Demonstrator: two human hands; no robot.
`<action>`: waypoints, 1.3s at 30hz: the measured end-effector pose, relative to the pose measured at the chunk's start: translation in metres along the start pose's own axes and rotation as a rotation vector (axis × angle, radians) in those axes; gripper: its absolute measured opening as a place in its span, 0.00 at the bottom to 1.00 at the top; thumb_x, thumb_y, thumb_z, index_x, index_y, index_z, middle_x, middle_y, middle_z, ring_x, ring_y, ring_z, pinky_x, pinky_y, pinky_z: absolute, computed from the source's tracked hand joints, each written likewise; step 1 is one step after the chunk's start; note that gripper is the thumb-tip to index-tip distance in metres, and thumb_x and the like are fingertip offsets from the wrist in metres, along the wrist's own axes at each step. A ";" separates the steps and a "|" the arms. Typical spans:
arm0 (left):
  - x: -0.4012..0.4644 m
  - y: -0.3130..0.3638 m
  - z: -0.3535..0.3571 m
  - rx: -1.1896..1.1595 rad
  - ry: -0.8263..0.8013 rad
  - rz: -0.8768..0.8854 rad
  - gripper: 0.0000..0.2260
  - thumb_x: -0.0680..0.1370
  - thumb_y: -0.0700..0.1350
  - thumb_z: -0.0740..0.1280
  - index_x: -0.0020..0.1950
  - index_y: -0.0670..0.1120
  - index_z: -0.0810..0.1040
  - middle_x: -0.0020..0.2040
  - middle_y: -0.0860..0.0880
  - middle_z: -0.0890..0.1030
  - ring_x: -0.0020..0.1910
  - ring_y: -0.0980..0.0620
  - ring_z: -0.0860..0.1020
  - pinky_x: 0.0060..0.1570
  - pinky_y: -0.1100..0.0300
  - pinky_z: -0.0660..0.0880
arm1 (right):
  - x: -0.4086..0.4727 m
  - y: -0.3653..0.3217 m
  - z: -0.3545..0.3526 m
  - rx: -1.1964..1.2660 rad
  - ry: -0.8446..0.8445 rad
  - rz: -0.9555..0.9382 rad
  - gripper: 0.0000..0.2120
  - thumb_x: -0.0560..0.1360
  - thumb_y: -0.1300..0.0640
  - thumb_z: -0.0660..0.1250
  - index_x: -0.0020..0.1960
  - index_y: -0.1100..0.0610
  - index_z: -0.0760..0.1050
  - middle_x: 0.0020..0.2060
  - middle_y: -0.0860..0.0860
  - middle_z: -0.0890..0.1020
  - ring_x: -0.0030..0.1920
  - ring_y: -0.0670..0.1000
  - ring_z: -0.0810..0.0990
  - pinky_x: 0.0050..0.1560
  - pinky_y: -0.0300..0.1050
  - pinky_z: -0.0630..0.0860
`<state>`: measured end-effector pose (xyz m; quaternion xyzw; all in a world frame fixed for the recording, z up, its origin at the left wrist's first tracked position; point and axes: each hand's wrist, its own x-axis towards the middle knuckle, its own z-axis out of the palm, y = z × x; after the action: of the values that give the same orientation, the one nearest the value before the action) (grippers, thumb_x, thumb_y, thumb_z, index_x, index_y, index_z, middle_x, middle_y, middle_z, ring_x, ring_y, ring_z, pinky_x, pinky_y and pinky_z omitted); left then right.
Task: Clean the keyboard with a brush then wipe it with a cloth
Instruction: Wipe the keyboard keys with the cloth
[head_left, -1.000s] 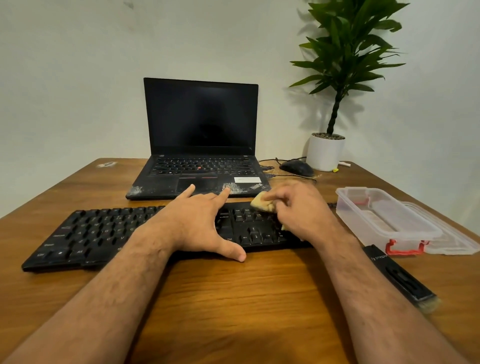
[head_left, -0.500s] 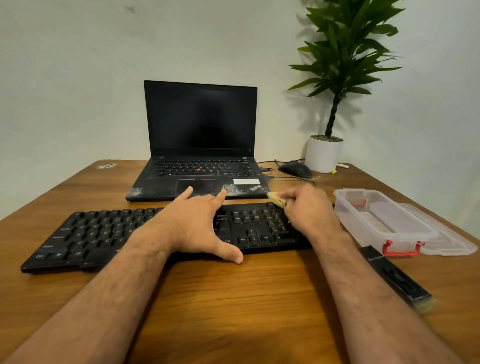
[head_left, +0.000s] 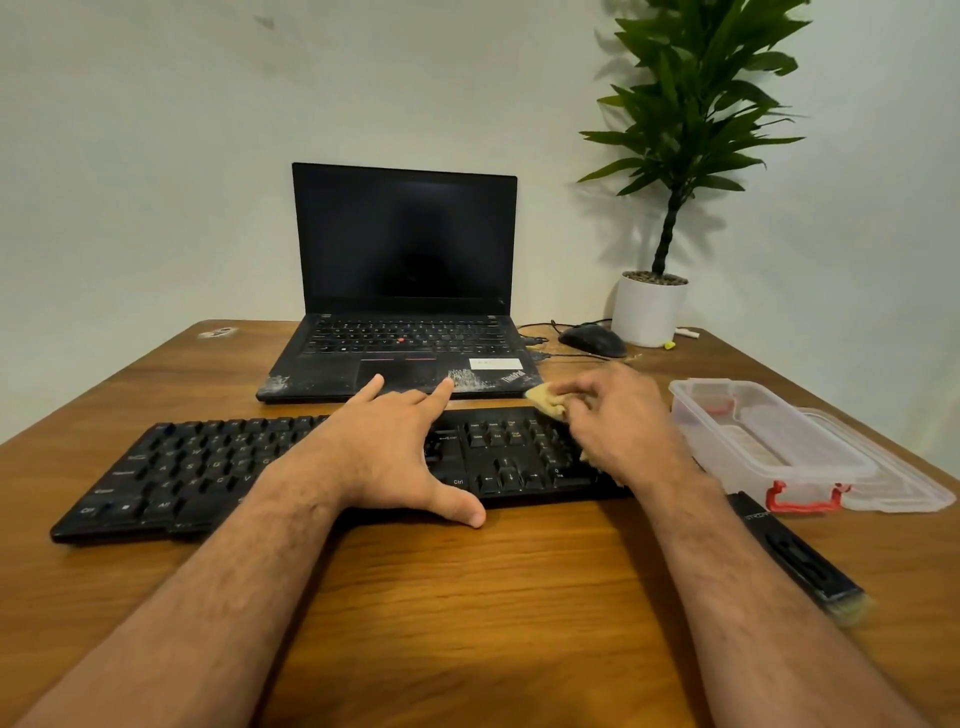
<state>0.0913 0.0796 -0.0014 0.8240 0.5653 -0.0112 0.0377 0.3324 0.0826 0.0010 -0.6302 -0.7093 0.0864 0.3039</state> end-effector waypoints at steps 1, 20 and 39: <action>-0.001 -0.001 0.000 -0.002 -0.001 0.000 0.66 0.54 0.85 0.58 0.81 0.53 0.39 0.81 0.51 0.58 0.79 0.52 0.57 0.78 0.47 0.38 | -0.004 -0.003 0.002 0.007 -0.051 -0.045 0.14 0.81 0.56 0.66 0.63 0.44 0.81 0.60 0.44 0.74 0.45 0.40 0.76 0.38 0.24 0.71; -0.004 -0.005 0.003 -0.051 0.017 -0.008 0.68 0.50 0.86 0.57 0.82 0.53 0.41 0.81 0.52 0.58 0.78 0.54 0.57 0.78 0.49 0.37 | -0.018 -0.004 -0.009 0.000 0.016 0.087 0.12 0.77 0.57 0.67 0.54 0.43 0.83 0.49 0.42 0.76 0.46 0.42 0.75 0.43 0.37 0.77; -0.008 -0.006 0.002 -0.038 0.029 -0.015 0.66 0.54 0.85 0.58 0.82 0.51 0.44 0.80 0.53 0.61 0.78 0.55 0.59 0.78 0.48 0.38 | -0.023 0.000 -0.011 -0.115 0.114 0.155 0.07 0.77 0.54 0.66 0.41 0.49 0.80 0.44 0.45 0.80 0.48 0.46 0.78 0.50 0.42 0.77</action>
<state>0.0832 0.0738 -0.0033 0.8189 0.5721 0.0110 0.0450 0.3388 0.0577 0.0020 -0.7035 -0.6438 0.0326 0.2993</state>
